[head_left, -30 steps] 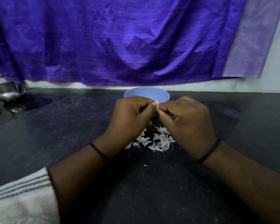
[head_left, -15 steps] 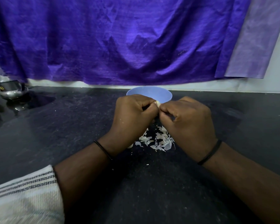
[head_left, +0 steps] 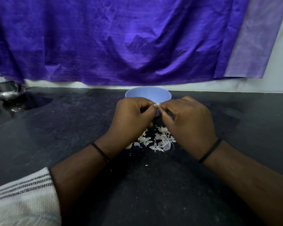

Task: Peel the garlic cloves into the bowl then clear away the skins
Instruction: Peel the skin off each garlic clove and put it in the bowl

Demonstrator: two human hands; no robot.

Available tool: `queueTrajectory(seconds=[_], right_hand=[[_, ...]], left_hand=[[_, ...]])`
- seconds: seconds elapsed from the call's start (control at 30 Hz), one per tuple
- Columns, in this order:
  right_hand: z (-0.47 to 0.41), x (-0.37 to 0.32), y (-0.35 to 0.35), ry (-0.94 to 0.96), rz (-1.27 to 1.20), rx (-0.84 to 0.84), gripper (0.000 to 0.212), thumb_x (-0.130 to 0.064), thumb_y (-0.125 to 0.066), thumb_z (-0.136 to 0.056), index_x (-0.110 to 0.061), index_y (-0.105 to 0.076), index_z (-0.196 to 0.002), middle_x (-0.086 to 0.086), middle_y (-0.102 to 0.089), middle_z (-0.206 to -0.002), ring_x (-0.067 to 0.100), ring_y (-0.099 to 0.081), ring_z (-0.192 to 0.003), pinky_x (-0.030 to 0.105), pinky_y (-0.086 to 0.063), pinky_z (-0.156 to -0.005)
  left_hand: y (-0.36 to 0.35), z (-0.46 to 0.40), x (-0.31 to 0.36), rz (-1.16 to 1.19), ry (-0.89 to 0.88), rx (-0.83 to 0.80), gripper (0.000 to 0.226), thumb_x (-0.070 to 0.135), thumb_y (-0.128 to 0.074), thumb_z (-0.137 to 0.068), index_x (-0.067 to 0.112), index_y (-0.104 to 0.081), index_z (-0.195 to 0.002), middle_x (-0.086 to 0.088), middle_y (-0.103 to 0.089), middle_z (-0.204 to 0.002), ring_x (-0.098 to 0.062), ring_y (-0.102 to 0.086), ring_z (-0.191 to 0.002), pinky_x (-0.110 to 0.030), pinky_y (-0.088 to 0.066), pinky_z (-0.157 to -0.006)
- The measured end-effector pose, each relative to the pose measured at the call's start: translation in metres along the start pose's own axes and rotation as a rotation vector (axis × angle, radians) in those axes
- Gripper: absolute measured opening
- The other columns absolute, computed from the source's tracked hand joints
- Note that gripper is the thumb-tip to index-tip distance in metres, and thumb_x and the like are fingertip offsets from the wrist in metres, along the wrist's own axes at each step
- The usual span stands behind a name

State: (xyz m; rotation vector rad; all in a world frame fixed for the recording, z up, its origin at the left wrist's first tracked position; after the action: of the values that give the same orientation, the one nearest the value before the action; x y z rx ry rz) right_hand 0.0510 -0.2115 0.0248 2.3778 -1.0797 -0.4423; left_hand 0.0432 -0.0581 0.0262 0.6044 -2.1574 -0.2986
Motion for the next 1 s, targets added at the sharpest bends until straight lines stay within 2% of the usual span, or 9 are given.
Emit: queueTrajectory(seconds=[0.1,0.23,0.4,0.8,1.0], right_hand=[[-0.0003,0.0006,-0.0009,-0.023,0.0,-0.012,0.017,-0.026,-0.061,-0.089,-0.017,-0.074,-0.081,-0.001,-0.068,-0.069,0.019,-0.056,-0.068,0.036,-0.05,-0.053],[-0.0007,0.0003,-0.0009,-0.028,0.02,-0.005,0.012,-0.023,-0.066,-0.088,-0.018,-0.074,-0.08,-0.001,-0.066,-0.065,0.019,-0.054,-0.064,0.035,-0.048,-0.05],[-0.0009,-0.0014,0.0,-0.023,0.023,-0.006,0.015,-0.025,-0.064,-0.089,-0.019,-0.076,-0.08,0.0,-0.066,-0.062,0.021,-0.058,-0.056,0.034,-0.049,-0.049],[-0.0015,-0.0016,-0.0014,-0.042,0.005,-0.047,0.026,-0.032,-0.056,-0.094,-0.021,-0.075,-0.08,-0.001,-0.067,-0.063,0.02,-0.06,-0.056,0.036,-0.051,-0.052],[0.0011,-0.0043,-0.0043,-0.036,0.026,-0.024,0.016,-0.025,-0.068,-0.088,-0.021,-0.073,-0.074,-0.001,-0.064,-0.06,0.019,-0.058,-0.054,0.027,-0.044,-0.048]], left_hand=[[0.0,0.0004,0.0024,-0.097,-0.091,0.004,0.02,0.014,-0.064,-0.094,0.014,-0.079,-0.08,0.011,-0.064,-0.055,-0.004,-0.063,-0.052,-0.022,-0.05,-0.052],[-0.0013,-0.0003,0.0025,-0.182,-0.13,0.005,0.03,0.026,-0.058,-0.092,0.013,-0.076,-0.071,0.006,-0.065,-0.055,-0.009,-0.061,-0.052,-0.037,-0.05,-0.053],[-0.0023,-0.0009,0.0017,-0.188,-0.11,0.013,0.037,0.028,-0.053,-0.09,0.009,-0.07,-0.063,0.0,-0.062,-0.052,-0.015,-0.059,-0.048,-0.042,-0.048,-0.052],[-0.0027,-0.0009,0.0025,-0.199,-0.111,0.002,0.033,0.027,-0.054,-0.09,0.012,-0.074,-0.068,0.003,-0.064,-0.053,-0.01,-0.06,-0.049,-0.037,-0.05,-0.053],[-0.0024,0.0005,0.0014,-0.183,-0.072,0.029,0.031,0.024,-0.056,-0.083,0.009,-0.071,-0.06,-0.001,-0.063,-0.05,-0.016,-0.06,-0.047,-0.036,-0.05,-0.054]])
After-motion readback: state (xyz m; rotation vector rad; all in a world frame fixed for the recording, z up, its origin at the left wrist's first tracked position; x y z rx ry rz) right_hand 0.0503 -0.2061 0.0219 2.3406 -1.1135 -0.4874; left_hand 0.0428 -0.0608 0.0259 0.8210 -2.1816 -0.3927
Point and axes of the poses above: each hand's wrist, its own z-axis away from the middle knuckle, its own y-axis out of the back of the hand, x = y × z, the point moved 3 cm from there along -z, towards the middle knuckle
